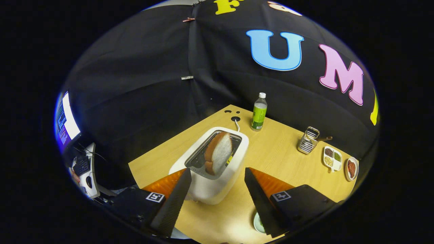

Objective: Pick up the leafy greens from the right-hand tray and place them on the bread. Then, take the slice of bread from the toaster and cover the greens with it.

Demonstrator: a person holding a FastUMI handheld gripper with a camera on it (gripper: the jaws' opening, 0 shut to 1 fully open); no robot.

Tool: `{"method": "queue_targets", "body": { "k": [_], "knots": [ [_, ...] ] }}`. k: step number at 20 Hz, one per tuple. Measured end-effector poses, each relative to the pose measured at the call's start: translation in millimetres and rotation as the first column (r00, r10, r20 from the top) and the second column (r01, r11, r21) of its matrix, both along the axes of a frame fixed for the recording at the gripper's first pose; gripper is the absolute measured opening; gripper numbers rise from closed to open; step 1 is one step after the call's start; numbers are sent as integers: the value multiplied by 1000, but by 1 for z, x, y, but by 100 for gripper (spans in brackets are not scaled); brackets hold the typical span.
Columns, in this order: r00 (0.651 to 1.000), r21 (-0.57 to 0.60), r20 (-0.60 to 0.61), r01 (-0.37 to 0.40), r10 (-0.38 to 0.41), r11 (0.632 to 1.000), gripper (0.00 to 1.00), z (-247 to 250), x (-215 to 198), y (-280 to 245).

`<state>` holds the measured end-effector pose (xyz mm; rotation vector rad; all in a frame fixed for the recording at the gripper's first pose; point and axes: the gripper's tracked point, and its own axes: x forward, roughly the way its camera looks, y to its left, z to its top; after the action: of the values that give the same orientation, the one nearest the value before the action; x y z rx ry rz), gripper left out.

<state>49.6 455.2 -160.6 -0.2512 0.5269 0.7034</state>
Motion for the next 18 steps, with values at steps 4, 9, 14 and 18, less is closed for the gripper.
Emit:
{"method": "queue_targets", "body": {
  "k": [4, 9, 14, 18],
  "knots": [
    [999, -24, 36, -14, 15, 1000, 98, -7, 17, 27],
    [998, -18, 48, 51, -50, 999, 98, -20, 48, 40],
    [994, 7, -3, 107, -107, 994, 82, -34, 61, 48],
    [993, 4, -31, 114, -114, 993, 46, -42, 61, 48]
  ]
}}
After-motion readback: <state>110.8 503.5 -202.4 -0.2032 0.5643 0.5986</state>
